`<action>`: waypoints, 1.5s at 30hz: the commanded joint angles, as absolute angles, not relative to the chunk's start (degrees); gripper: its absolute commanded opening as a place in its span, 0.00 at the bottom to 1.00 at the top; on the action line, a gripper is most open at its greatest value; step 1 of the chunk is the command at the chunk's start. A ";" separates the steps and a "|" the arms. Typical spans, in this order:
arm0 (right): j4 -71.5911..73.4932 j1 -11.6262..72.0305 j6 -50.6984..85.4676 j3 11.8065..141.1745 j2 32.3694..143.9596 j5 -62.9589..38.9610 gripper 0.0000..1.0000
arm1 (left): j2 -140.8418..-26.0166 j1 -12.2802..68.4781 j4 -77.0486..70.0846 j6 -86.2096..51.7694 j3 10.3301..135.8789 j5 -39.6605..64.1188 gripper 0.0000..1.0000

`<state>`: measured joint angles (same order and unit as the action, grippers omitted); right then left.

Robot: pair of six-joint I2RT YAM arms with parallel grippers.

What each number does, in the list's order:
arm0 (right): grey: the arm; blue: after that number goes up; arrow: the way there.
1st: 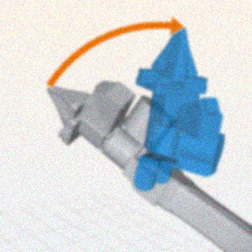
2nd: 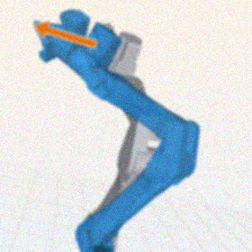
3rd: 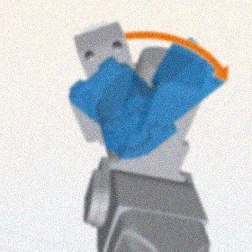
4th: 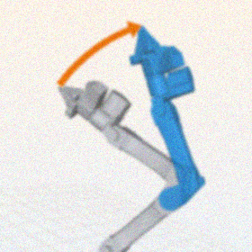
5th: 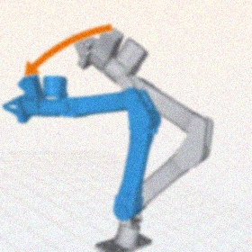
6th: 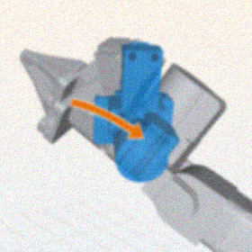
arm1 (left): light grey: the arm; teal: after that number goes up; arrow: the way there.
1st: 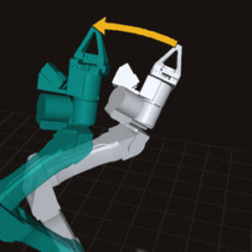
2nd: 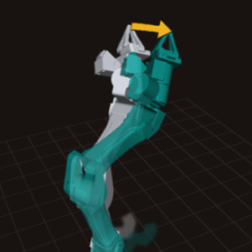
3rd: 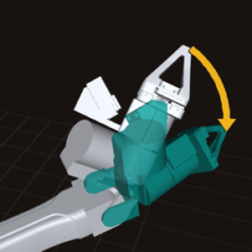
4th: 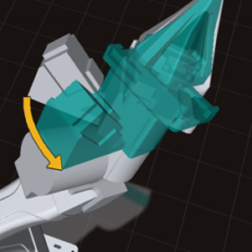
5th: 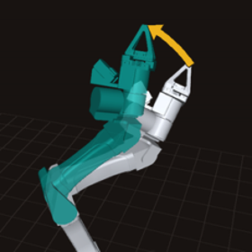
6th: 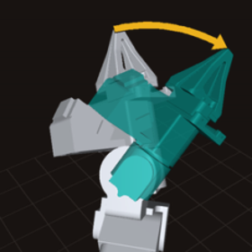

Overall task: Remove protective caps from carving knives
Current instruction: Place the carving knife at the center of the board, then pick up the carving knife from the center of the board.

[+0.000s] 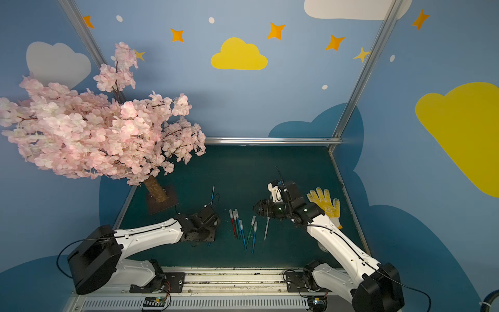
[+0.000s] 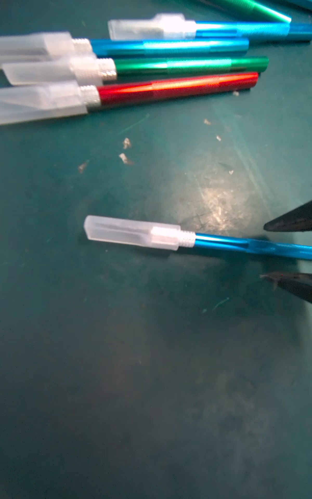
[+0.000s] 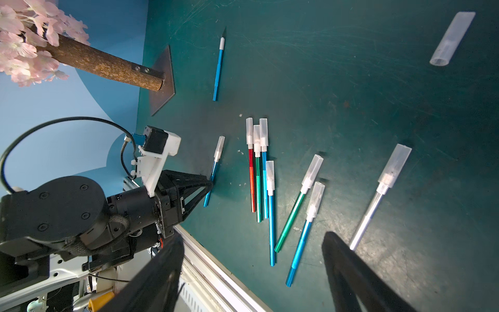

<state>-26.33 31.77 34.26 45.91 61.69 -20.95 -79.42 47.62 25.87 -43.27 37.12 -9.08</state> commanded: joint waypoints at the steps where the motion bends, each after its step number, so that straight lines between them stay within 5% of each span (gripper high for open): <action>1: -26.08 32.28 33.68 45.26 61.35 -20.65 0.81 | -81.77 47.49 27.23 -42.42 38.62 -8.32 0.25; 24: -26.87 32.26 32.61 45.62 61.70 -20.03 0.81 | -94.91 48.71 36.74 -42.99 47.02 -9.05 0.14; 37: -24.16 32.26 36.96 44.81 61.42 -19.96 0.79 | -86.45 49.46 31.80 -39.44 46.76 -7.06 0.08; 45: -22.85 32.26 40.40 46.99 63.46 -20.73 0.66 | -80.23 49.74 18.78 -35.75 45.53 3.79 0.09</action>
<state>-24.25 32.05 38.54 45.65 62.24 -20.27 -81.60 49.56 25.47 -37.82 46.06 -1.74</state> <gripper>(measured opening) 0.674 0.085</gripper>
